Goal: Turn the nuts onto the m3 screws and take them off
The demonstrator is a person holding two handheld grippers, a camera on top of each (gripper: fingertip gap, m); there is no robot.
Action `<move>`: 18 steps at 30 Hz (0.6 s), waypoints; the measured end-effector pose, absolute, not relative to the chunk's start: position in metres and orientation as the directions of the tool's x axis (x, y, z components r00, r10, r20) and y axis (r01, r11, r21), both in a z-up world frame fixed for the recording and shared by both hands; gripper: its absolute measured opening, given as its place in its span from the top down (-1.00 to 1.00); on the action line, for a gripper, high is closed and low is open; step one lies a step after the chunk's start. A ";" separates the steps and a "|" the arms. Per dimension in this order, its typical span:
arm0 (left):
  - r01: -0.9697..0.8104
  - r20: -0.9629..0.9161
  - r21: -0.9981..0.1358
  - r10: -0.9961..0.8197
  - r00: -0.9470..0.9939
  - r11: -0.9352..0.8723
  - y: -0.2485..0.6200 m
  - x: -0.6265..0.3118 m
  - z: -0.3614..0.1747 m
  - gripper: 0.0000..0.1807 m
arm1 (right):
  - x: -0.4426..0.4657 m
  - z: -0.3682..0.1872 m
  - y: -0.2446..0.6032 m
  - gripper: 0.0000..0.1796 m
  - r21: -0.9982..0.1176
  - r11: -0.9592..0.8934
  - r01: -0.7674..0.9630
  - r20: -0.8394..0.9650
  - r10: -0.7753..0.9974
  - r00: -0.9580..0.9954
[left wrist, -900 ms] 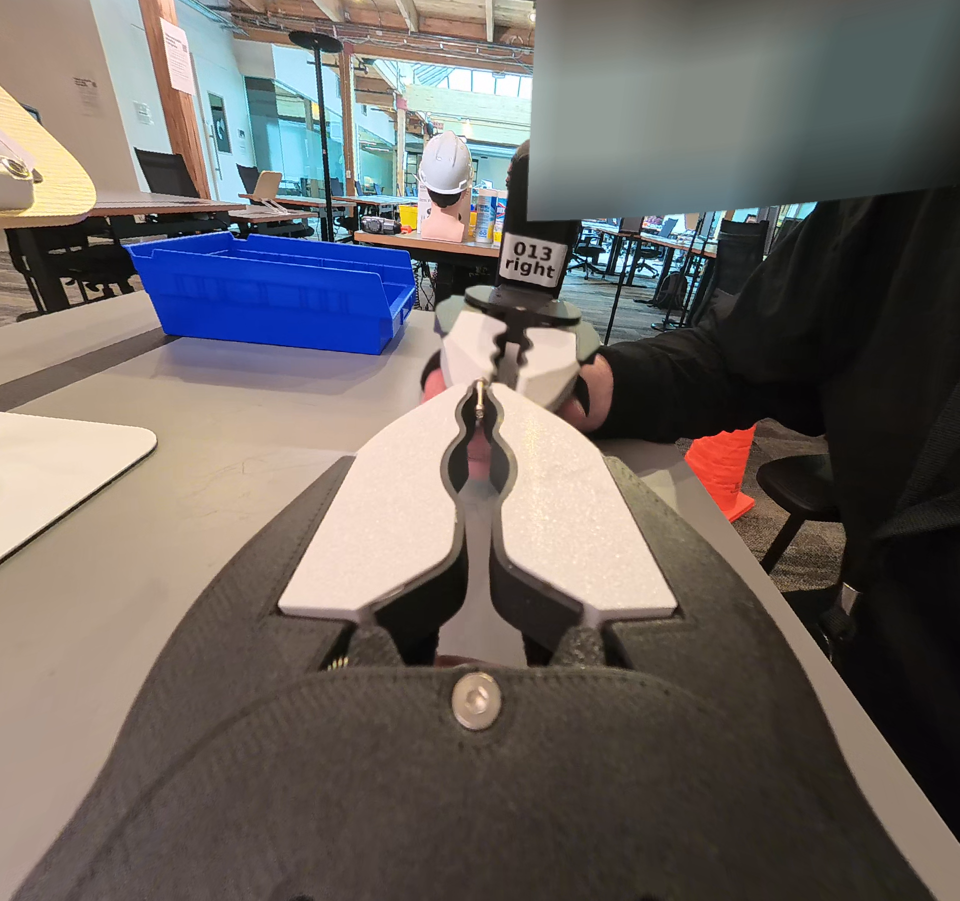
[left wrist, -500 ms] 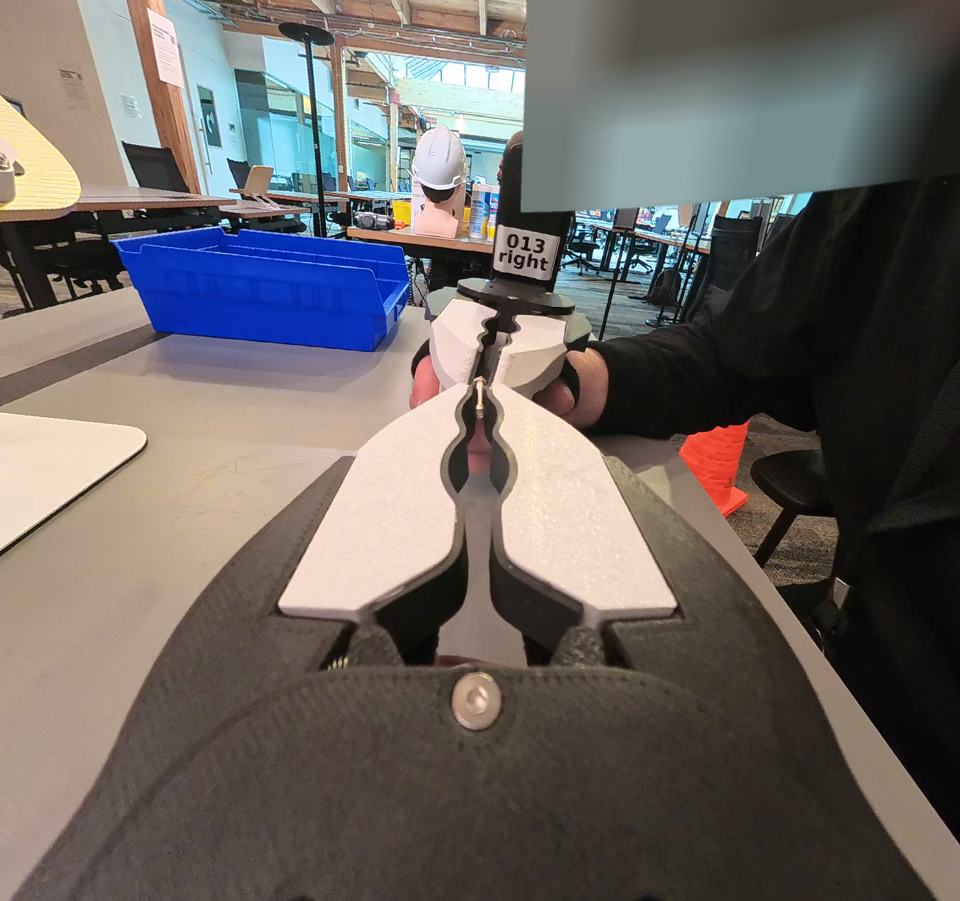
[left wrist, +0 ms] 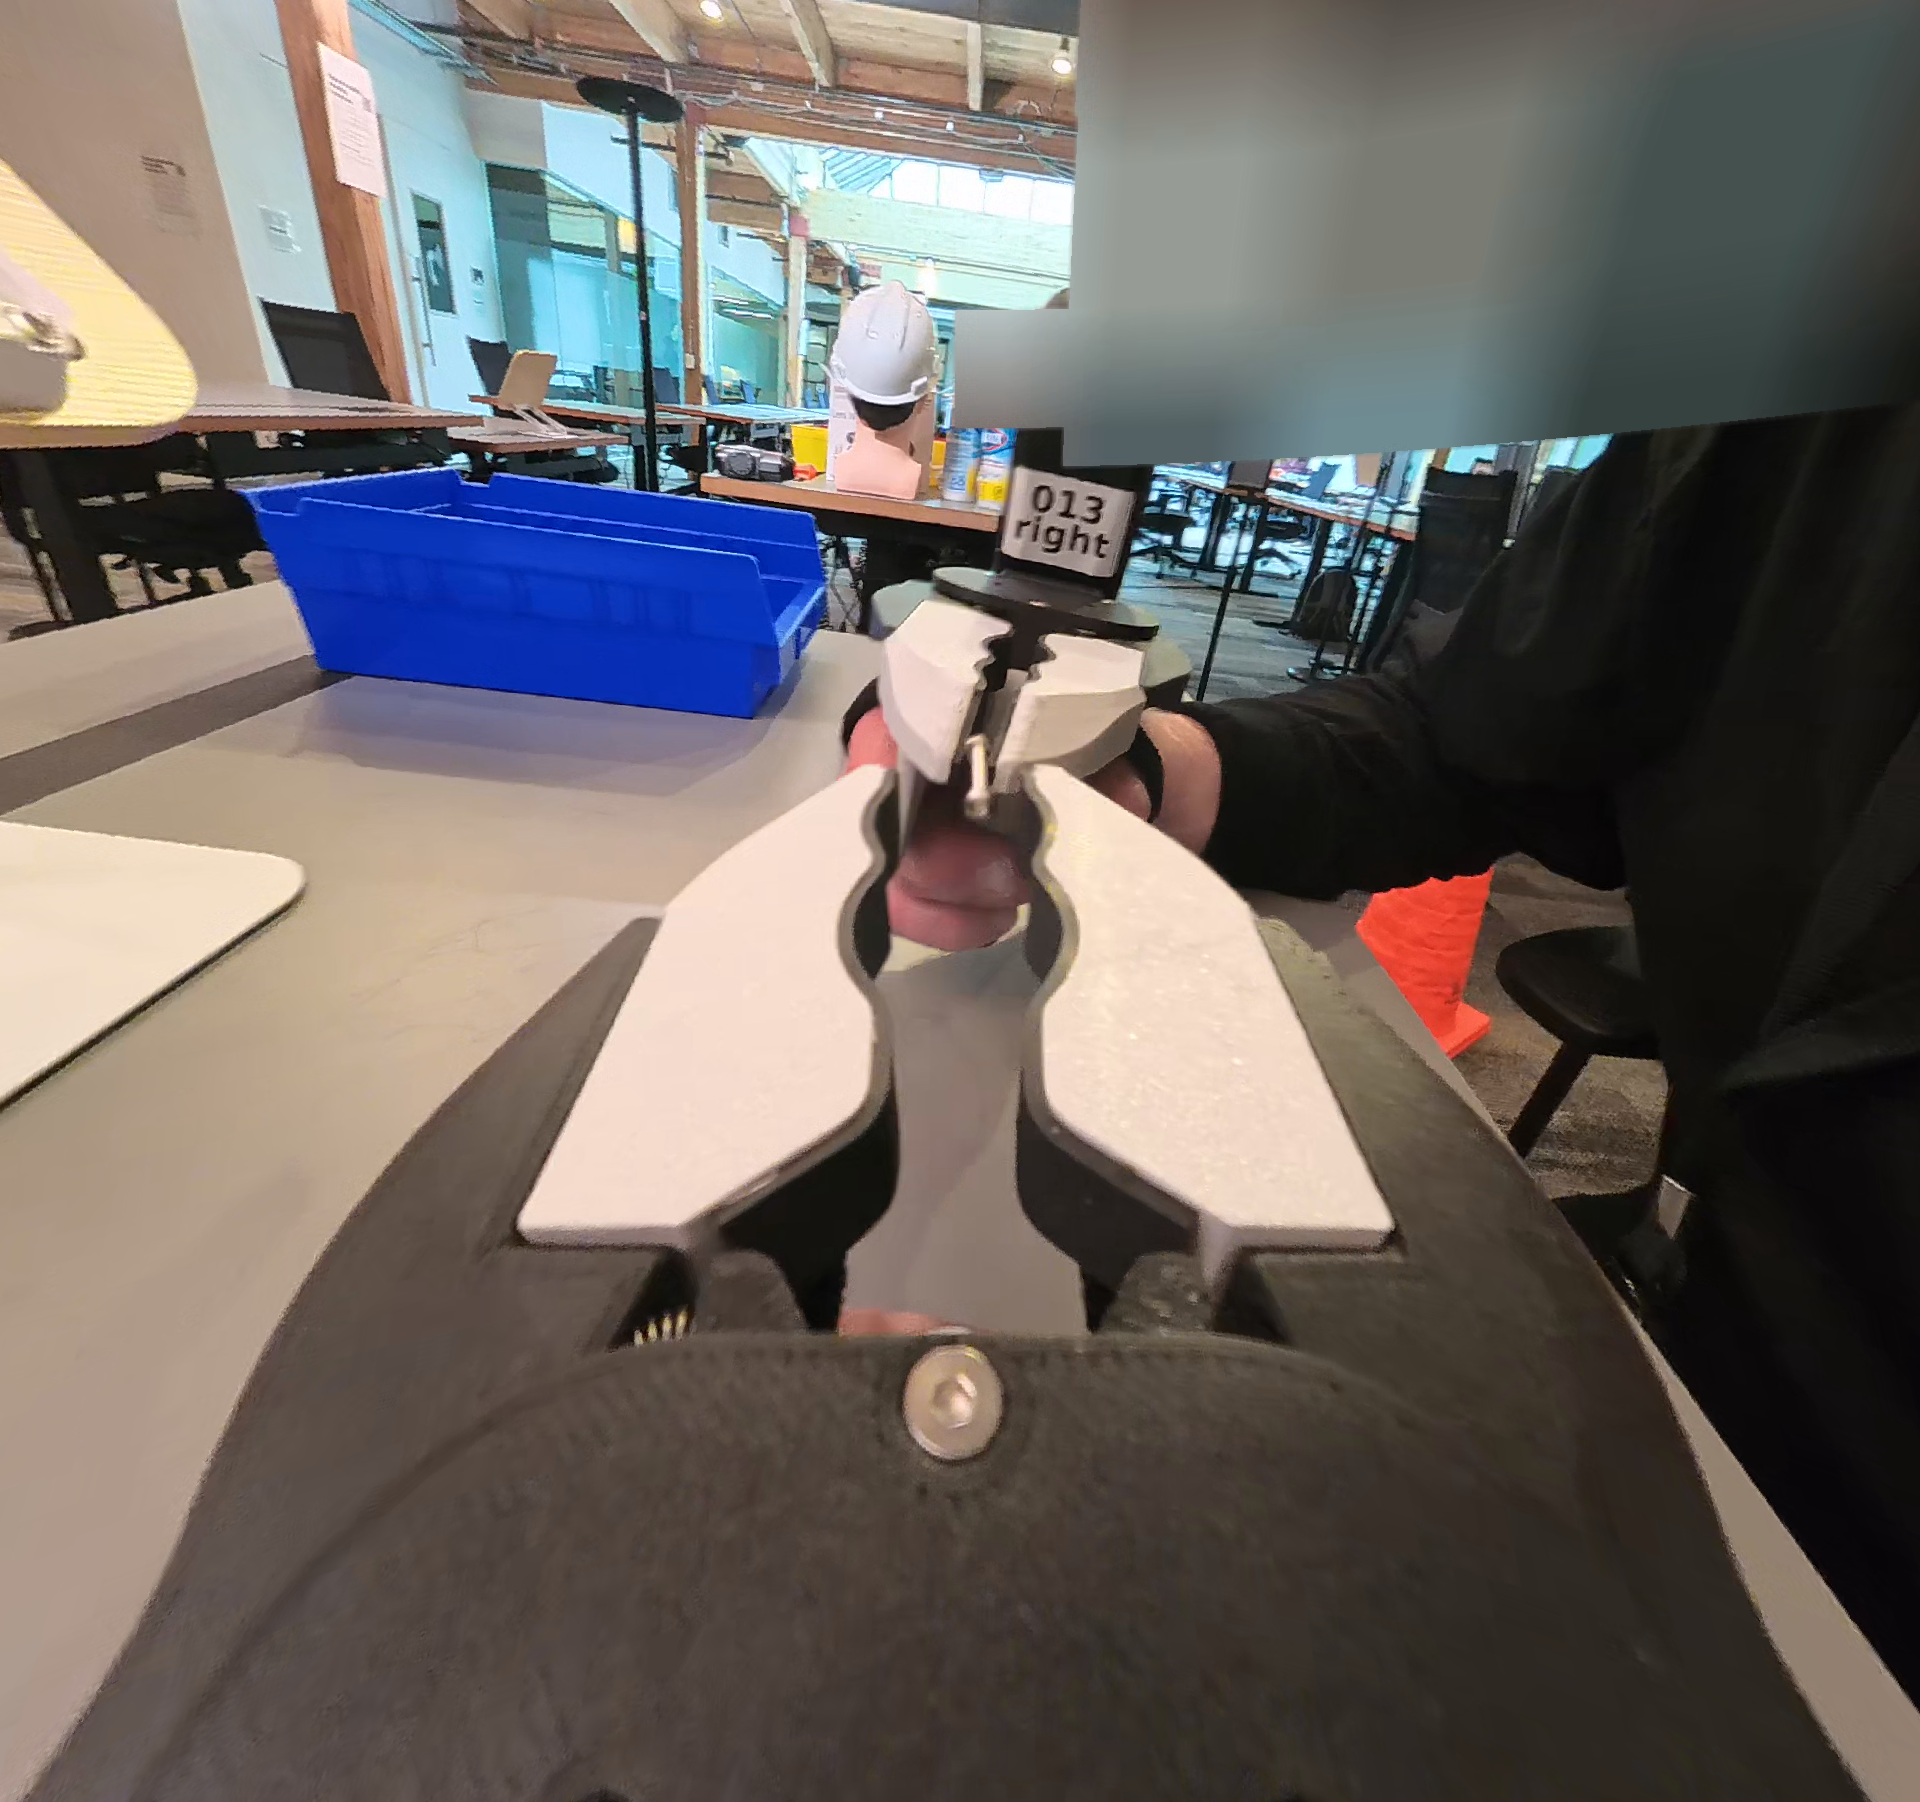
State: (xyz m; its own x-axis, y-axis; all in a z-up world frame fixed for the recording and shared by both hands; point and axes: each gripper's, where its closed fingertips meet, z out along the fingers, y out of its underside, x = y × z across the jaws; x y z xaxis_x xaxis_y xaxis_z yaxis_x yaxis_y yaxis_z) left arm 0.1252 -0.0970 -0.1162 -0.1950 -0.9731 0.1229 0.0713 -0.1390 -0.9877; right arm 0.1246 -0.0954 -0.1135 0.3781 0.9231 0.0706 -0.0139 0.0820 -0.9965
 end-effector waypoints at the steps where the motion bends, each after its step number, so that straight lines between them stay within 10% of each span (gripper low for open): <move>1: 0.068 0.119 -0.989 -0.975 -0.185 -0.133 -0.095 0.125 -0.117 0.73 | 0.126 -0.113 -0.095 0.95 -0.996 0.087 -0.013 0.075 0.920 0.384; 18: -0.059 0.001 -0.998 -1.000 0.028 -0.002 -0.059 0.120 -0.141 1.00 | 0.237 -0.041 -0.072 0.95 -0.953 0.296 0.061 0.256 0.681 0.686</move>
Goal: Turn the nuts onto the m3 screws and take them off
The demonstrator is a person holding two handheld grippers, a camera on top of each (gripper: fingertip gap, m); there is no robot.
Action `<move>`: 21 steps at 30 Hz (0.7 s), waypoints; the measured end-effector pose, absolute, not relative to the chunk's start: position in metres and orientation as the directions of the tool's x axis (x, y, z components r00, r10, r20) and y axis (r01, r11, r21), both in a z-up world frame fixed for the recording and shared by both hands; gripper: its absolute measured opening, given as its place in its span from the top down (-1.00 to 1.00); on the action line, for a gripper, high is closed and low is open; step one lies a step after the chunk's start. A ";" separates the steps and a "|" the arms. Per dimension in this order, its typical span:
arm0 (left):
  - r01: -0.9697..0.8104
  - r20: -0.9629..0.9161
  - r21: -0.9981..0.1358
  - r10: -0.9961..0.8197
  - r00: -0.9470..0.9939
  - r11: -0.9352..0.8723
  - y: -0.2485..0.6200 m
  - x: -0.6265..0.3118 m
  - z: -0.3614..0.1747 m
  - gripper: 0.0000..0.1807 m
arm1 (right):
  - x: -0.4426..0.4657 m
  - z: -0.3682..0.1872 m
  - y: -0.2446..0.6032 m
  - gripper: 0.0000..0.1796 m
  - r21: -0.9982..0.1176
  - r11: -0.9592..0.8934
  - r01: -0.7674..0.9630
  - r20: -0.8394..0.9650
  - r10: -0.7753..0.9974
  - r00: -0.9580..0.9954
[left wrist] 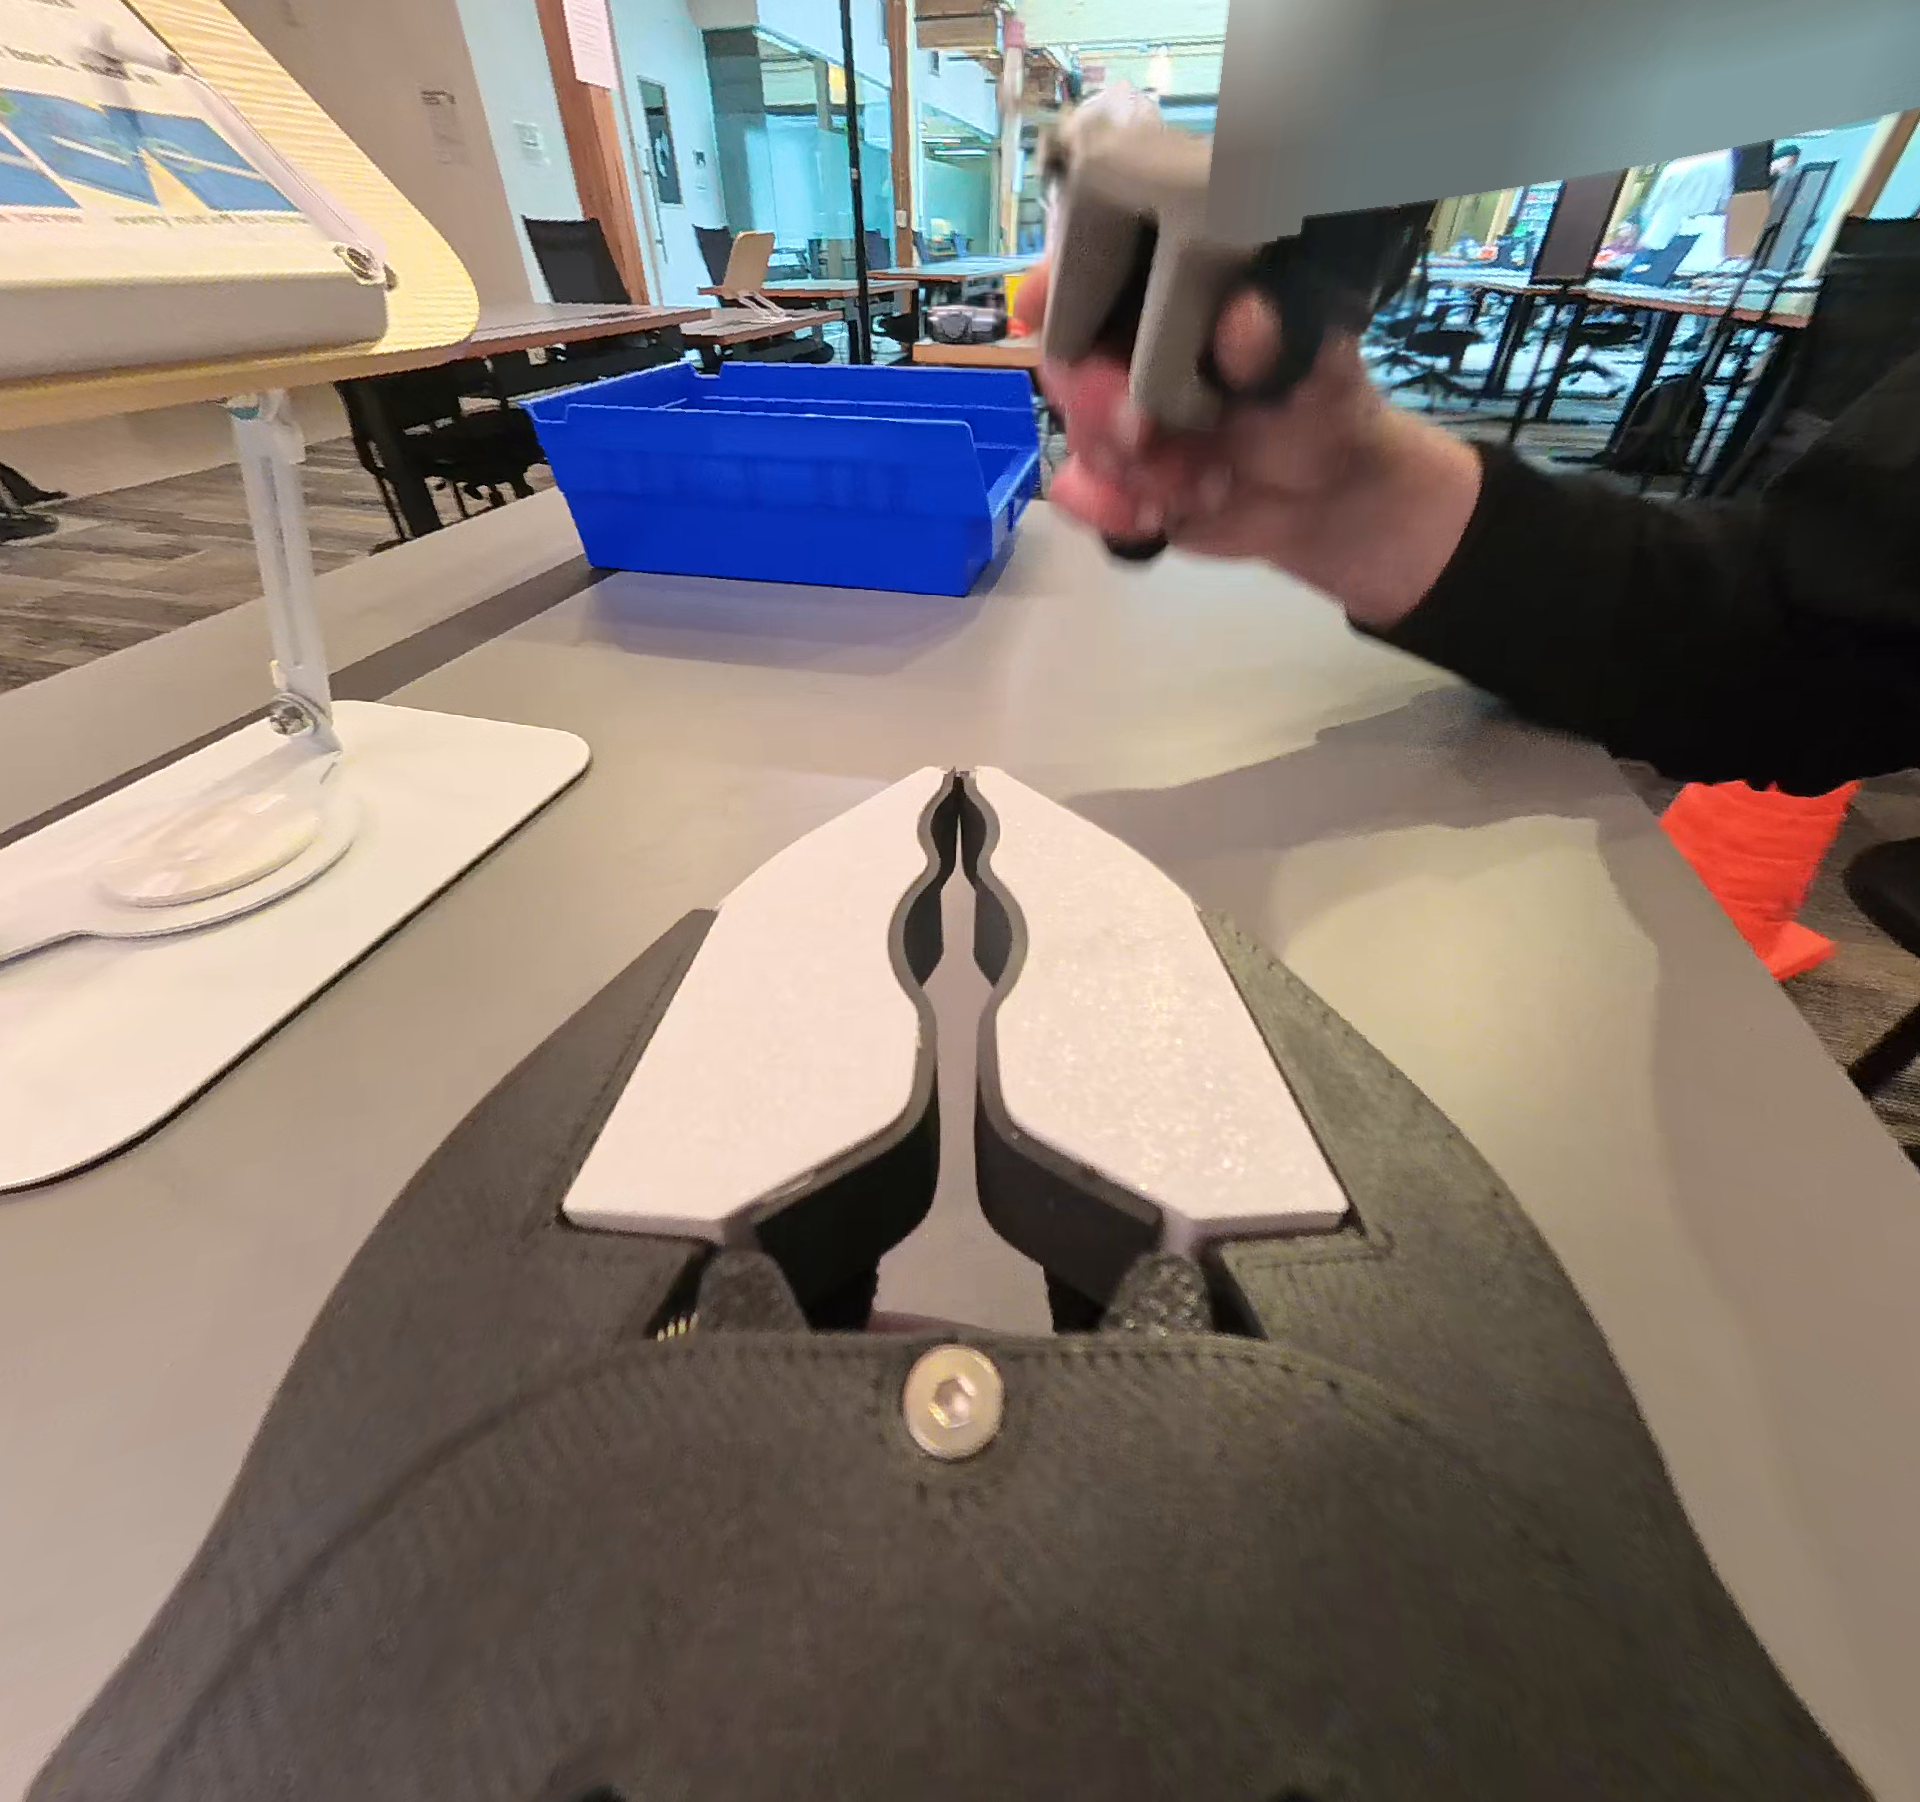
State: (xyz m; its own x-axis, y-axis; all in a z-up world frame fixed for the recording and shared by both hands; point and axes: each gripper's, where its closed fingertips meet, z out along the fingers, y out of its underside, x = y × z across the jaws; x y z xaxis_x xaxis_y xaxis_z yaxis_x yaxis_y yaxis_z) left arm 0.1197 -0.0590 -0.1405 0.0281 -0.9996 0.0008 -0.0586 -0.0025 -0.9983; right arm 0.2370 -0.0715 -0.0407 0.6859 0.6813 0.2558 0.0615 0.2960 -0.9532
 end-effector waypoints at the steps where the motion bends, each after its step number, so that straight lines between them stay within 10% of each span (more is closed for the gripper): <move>1: -0.062 -0.004 -0.998 -0.999 0.032 0.002 -0.059 0.120 -0.141 1.00 | 0.253 -0.030 -0.071 0.95 -0.945 0.319 0.077 0.275 0.640 0.717; 10: -0.059 -0.007 -0.998 -0.999 0.049 0.004 -0.056 0.122 -0.140 1.00 | 0.438 -0.011 -0.018 0.95 -0.925 0.168 0.339 0.369 0.198 0.908; 21: -0.070 -0.014 -0.998 -0.999 0.046 0.011 -0.057 0.123 -0.142 0.99 | 0.517 -0.089 0.036 0.94 -0.884 -0.188 0.429 0.408 0.139 0.902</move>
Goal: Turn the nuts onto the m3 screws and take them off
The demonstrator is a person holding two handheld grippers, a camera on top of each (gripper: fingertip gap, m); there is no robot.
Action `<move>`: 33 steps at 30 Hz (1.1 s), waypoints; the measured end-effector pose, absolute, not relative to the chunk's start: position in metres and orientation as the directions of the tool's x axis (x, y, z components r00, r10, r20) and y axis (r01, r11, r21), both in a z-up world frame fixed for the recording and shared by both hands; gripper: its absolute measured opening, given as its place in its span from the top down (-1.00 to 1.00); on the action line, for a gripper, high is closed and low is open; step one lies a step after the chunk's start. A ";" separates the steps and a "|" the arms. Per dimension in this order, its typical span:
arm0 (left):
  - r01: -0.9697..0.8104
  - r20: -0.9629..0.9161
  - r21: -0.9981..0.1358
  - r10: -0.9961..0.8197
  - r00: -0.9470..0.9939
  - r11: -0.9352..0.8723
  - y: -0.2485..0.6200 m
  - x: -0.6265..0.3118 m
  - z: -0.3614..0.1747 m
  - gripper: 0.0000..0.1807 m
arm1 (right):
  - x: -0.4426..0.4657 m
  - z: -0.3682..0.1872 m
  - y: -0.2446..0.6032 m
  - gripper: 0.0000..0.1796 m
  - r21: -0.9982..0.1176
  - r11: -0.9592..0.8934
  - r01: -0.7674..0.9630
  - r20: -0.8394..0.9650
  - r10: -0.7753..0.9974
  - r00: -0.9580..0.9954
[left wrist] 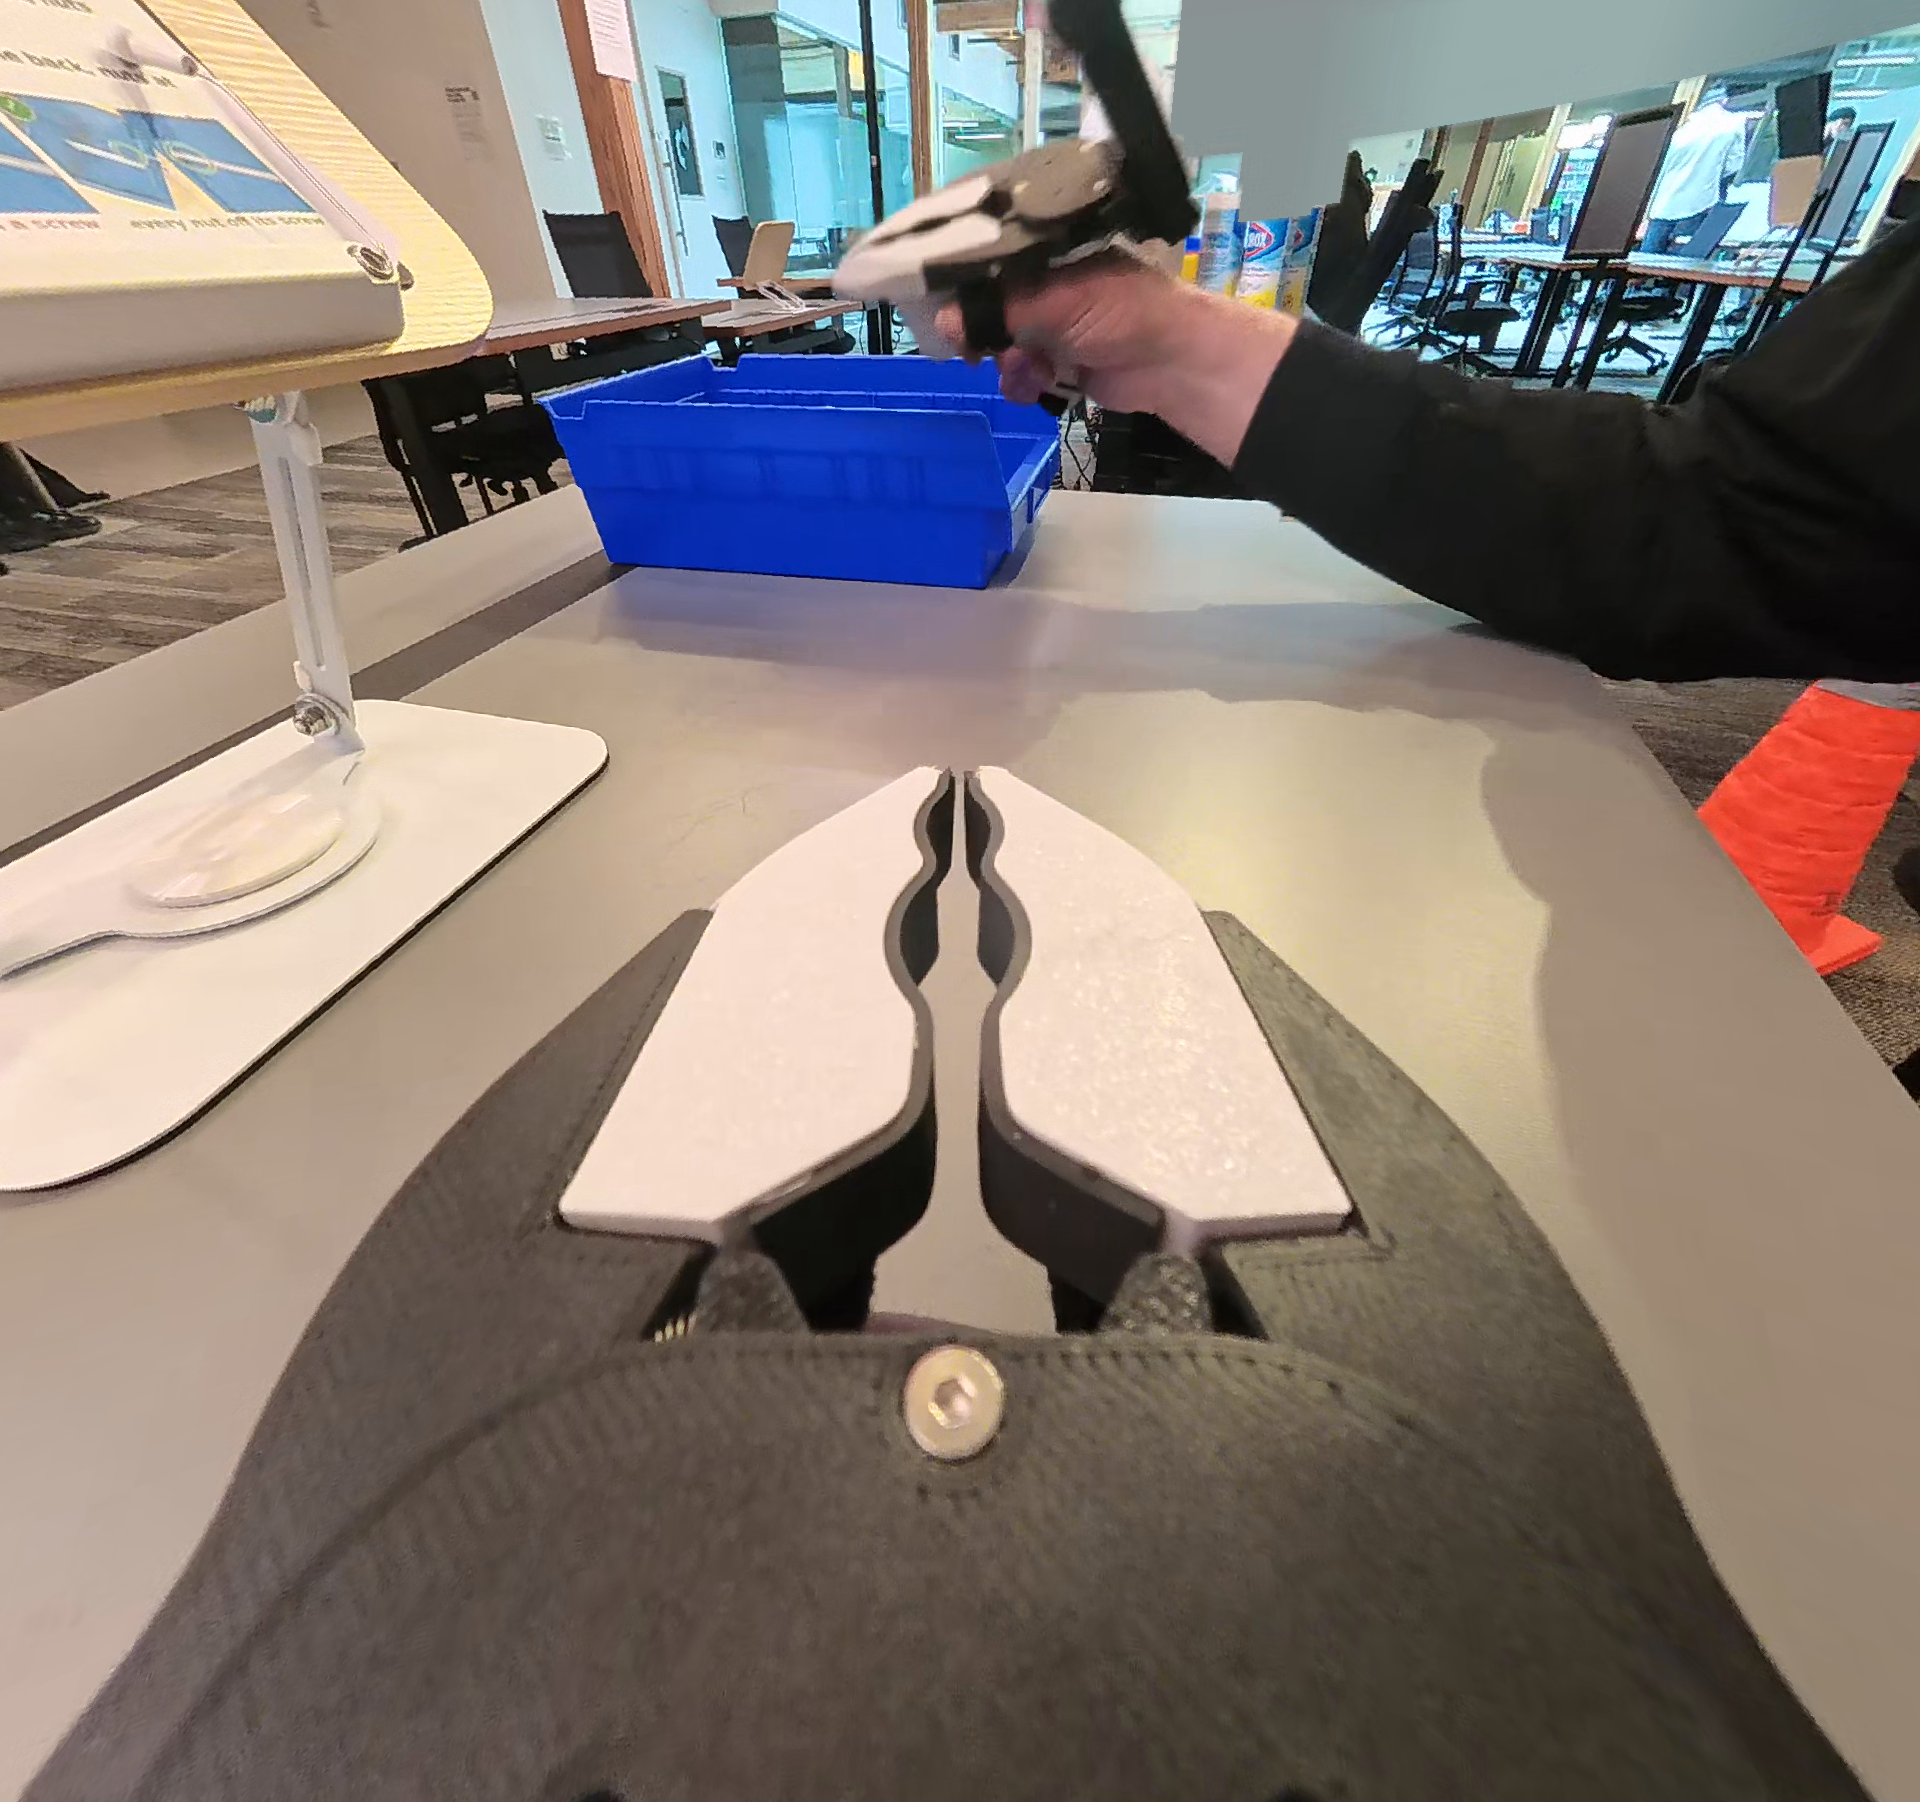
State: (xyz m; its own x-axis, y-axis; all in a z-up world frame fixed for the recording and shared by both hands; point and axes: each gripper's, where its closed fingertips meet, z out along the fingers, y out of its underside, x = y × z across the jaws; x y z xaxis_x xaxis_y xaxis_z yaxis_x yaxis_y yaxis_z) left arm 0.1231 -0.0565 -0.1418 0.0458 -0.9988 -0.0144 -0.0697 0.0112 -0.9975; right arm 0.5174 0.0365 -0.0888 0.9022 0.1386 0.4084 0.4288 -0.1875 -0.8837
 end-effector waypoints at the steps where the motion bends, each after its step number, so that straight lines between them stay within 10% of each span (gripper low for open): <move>1: -0.070 -0.014 -0.997 -0.999 0.046 0.011 -0.057 0.123 -0.142 0.98 | 0.521 -0.098 0.040 0.95 -0.874 -0.223 0.431 0.407 0.145 0.902; 33: -0.089 -0.017 -0.996 -0.999 0.049 0.013 -0.056 0.125 -0.144 0.90 | 0.517 -0.178 0.049 0.94 -0.737 -0.541 0.405 0.305 0.269 0.914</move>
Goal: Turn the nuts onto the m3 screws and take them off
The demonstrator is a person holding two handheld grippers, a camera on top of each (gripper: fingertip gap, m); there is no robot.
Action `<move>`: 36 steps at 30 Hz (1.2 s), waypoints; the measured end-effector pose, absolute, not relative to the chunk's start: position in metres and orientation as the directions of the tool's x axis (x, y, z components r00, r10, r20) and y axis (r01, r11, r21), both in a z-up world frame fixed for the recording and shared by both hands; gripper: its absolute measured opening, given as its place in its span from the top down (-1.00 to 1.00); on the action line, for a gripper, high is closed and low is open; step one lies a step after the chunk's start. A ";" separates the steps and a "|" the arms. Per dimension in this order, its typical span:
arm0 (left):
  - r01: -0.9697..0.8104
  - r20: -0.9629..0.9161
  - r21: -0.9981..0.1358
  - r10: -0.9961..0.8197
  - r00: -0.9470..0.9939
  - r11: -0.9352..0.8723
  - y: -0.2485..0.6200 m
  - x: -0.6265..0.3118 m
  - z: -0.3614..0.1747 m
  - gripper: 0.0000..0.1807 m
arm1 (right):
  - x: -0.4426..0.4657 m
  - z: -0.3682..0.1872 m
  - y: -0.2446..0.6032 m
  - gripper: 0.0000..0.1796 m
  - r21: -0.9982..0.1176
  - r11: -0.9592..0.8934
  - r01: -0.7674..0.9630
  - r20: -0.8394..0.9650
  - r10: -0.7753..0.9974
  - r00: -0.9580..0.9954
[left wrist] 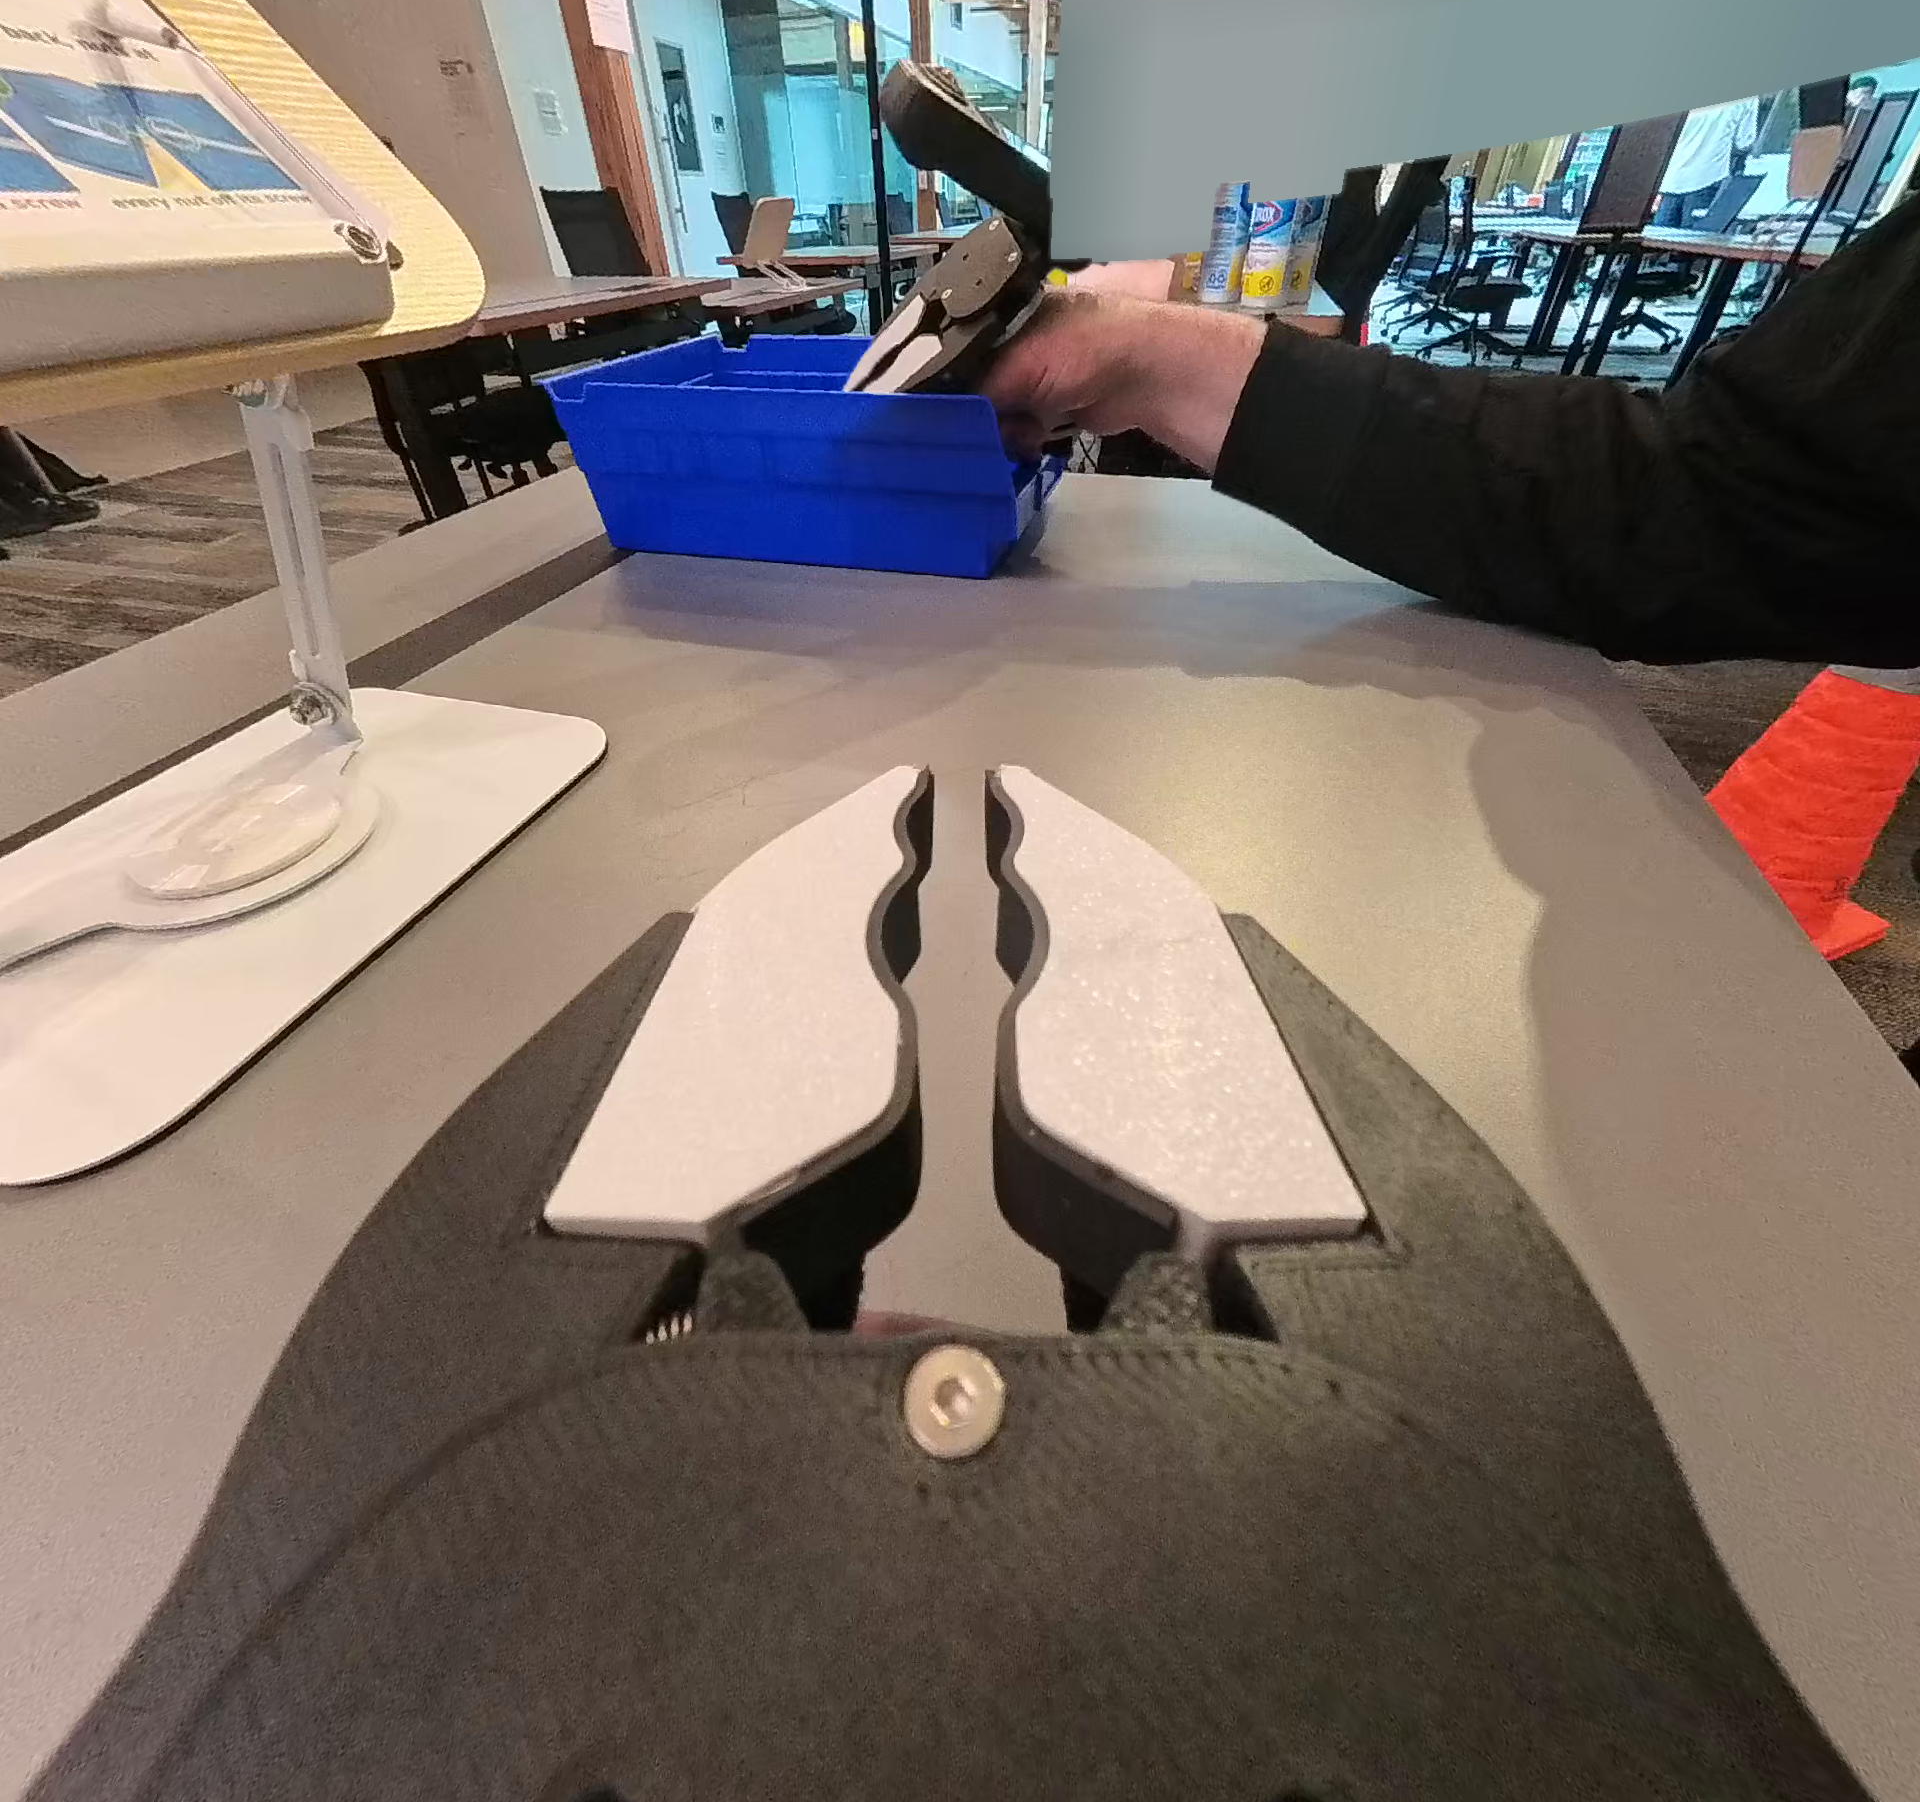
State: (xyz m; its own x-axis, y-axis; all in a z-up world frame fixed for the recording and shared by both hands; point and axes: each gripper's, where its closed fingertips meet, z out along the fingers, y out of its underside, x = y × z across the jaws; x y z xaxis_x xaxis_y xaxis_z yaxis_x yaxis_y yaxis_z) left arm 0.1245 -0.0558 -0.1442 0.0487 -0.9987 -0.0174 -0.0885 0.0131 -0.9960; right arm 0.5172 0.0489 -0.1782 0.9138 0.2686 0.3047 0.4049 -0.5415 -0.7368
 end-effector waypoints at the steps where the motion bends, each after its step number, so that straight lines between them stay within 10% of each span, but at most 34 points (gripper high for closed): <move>1: -0.089 -0.017 -0.996 -0.999 0.048 0.013 -0.056 0.125 -0.144 0.90 | 0.517 -0.178 0.048 0.94 -0.733 -0.548 0.403 0.305 0.265 0.915; 18: -0.096 -0.016 -0.995 -0.999 0.046 0.011 -0.056 0.125 -0.145 0.88 | 0.532 -0.189 0.046 0.82 -0.654 -0.635 0.410 0.362 0.212 0.907; 36: 0.051 -0.039 -0.998 -0.984 0.171 0.049 -0.035 0.093 -0.100 0.67 | 0.541 -0.099 0.027 1.00 -0.857 -0.344 0.384 0.442 -0.106 0.891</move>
State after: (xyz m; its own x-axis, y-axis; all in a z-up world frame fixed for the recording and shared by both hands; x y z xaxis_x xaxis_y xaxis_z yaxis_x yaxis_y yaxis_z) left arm 0.0935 -0.0351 -0.0995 0.1709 -0.9845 -0.0394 0.0511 0.0488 -0.9975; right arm 0.5411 0.0272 -0.0991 0.8909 -0.1057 0.4417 0.3841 -0.3437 -0.8569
